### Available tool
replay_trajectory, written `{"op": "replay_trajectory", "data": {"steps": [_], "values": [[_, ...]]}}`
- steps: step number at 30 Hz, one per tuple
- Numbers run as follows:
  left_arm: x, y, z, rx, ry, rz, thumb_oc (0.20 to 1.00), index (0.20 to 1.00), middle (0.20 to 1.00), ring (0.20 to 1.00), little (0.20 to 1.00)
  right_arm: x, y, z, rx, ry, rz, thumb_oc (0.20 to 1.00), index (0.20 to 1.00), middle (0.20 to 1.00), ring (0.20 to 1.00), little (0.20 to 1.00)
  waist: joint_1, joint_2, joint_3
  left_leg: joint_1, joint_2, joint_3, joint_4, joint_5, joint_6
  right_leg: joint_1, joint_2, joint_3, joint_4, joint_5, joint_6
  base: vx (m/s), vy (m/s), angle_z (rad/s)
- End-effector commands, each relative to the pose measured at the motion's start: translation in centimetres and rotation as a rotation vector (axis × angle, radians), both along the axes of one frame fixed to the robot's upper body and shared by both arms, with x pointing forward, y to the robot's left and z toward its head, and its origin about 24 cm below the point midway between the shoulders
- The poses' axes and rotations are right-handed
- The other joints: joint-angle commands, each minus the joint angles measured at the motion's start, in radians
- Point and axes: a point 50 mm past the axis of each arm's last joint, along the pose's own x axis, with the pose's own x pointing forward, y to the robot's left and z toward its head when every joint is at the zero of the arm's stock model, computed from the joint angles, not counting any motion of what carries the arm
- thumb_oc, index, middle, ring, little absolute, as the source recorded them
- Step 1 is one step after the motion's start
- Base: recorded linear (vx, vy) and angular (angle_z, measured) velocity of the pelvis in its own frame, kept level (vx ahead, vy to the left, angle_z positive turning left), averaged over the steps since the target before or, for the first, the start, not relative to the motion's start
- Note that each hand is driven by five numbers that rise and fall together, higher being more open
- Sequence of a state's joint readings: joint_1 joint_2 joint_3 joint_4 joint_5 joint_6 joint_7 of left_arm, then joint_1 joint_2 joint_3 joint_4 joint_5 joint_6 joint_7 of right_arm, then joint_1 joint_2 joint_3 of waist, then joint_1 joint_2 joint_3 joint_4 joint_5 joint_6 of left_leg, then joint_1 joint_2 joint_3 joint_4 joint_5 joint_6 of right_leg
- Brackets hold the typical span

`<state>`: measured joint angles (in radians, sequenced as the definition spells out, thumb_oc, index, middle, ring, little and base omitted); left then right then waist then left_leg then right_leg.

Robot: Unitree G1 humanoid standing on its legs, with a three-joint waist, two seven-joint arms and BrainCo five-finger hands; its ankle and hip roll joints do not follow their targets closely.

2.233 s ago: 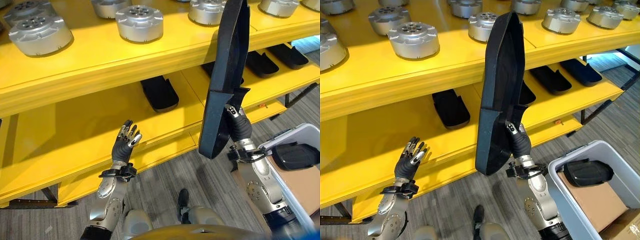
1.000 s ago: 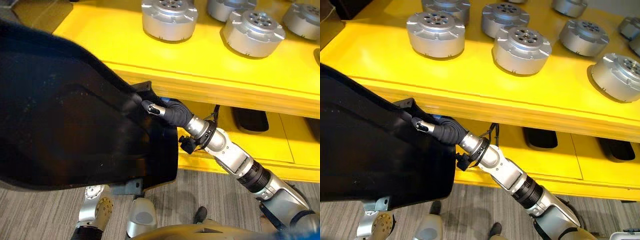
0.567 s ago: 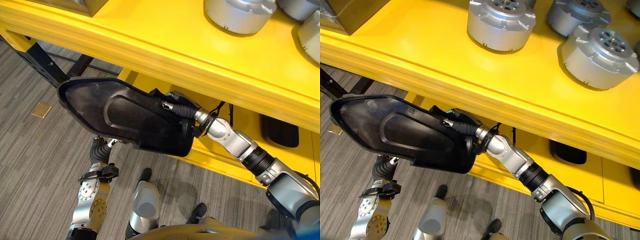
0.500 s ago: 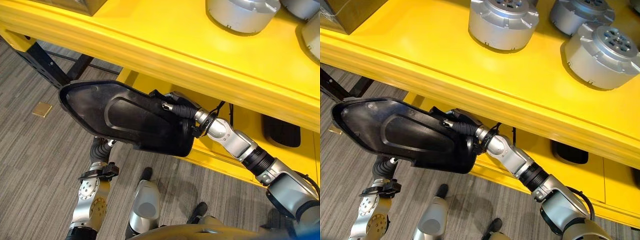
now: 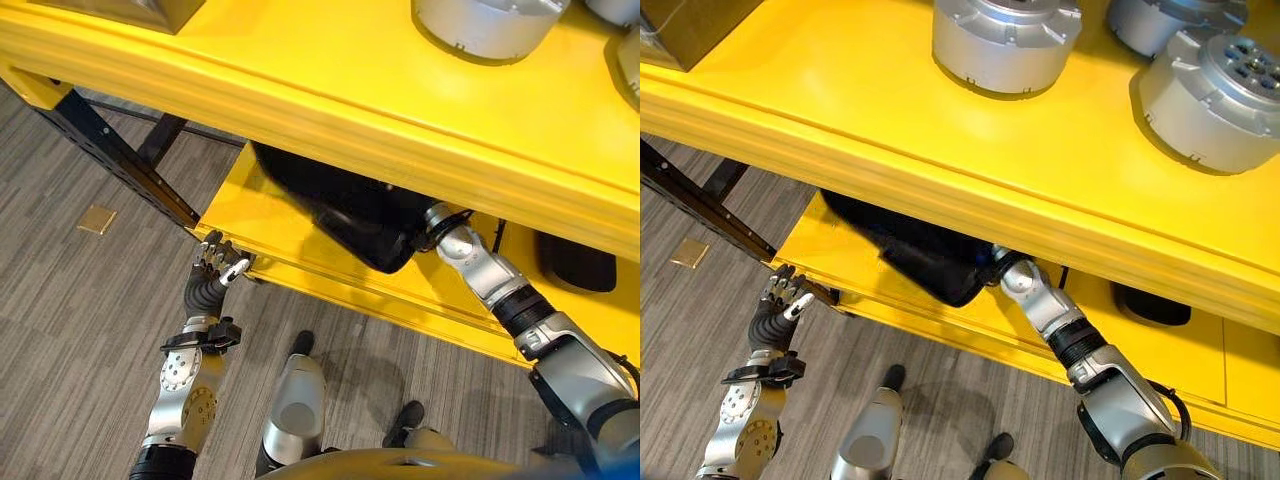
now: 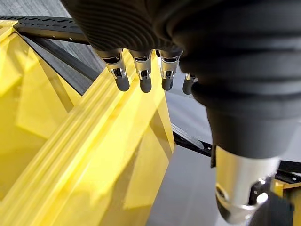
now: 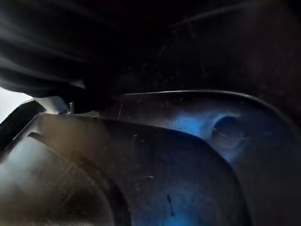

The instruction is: Move parts from the plastic box to the shelf.

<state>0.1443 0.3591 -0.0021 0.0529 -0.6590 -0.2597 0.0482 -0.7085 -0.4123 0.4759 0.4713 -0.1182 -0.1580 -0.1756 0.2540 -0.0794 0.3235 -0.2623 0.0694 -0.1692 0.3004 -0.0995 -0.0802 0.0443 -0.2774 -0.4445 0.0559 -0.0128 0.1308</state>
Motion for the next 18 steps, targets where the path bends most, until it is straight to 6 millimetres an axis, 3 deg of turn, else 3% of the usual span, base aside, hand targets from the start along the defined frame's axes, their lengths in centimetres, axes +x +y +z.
{"op": "replay_trajectory", "data": {"steps": [1, 3, 6, 8, 15, 18], "values": [[-0.5, 0.0, 1.8, 0.027, -0.096, -0.038, 1.000, 1.000, 1.000, 1.000, 1.000, 0.3, 1.5, 3.4, 0.118, -0.121, 0.040, 0.200, 0.200, 0.200, 0.200, 0.200, 0.005, 0.005, -0.082, 0.056, 0.062, 0.031, -0.072, 0.051, -0.017, -0.046, -0.029, 0.078, 0.189, -0.034, 0.035, 0.00, 0.000, 0.00], [-0.2, -0.1, 2.0, 0.030, -0.100, -0.047, 1.000, 1.000, 1.000, 1.000, 1.000, 1.4, -0.9, 5.9, 0.225, -0.189, -0.079, 0.200, 0.200, 0.200, 0.200, 0.200, -0.003, 0.015, -0.069, 0.052, 0.062, 0.034, -0.065, 0.050, -0.016, -0.055, -0.029, 0.085, 0.194, -0.032, 0.032, -0.03, 0.010, -0.01], [0.0, -0.3, 2.0, 0.030, -0.099, -0.057, 1.000, 1.000, 1.000, 1.000, 1.000, 1.6, -1.5, 6.4, 0.279, -0.202, -0.110, 0.200, 0.200, 0.200, 0.200, 0.200, -0.006, 0.017, -0.066, 0.053, 0.063, 0.040, -0.063, 0.047, -0.015, -0.057, -0.028, 0.092, 0.194, -0.033, 0.032, 0.00, 0.004, -0.02], [0.2, -0.5, 1.9, 0.028, -0.093, -0.064, 1.000, 1.000, 1.000, 1.000, 1.000, 1.8, -2.3, 7.1, 0.411, -0.215, -0.159, 0.200, 0.200, 0.200, 0.200, 0.200, -0.015, 0.022, -0.063, 0.050, 0.061, 0.047, -0.049, 0.040, -0.015, -0.067, -0.027, 0.105, 0.201, -0.035, 0.031, -0.02, 0.028, -0.12], [0.7, -1.2, 2.1, 0.016, -0.100, -0.086, 1.000, 1.000, 1.000, 1.000, 1.000, 1.7, -2.7, 7.5, 0.545, -0.221, -0.174, 0.200, 0.200, 0.200, 0.200, 0.200, -0.042, 0.037, -0.046, 0.022, 0.062, 0.060, 0.023, 0.014, -0.016, -0.108, -0.034, 0.134, 0.257, -0.053, 0.027, -0.04, 0.024, -0.10], [1.1, -1.7, 2.3, 0.009, -0.109, -0.103, 1.000, 1.000, 1.000, 1.000, 1.000, 1.7, -2.5, 7.7, 0.573, -0.217, -0.164, 0.200, 0.200, 0.200, 0.200, 0.200, -0.067, 0.053, -0.027, -0.008, 0.068, 0.073, 0.107, -0.022, -0.015, -0.159, -0.041, 0.171, 0.335, -0.075, 0.024, -0.09, 0.060, -0.19]]}}
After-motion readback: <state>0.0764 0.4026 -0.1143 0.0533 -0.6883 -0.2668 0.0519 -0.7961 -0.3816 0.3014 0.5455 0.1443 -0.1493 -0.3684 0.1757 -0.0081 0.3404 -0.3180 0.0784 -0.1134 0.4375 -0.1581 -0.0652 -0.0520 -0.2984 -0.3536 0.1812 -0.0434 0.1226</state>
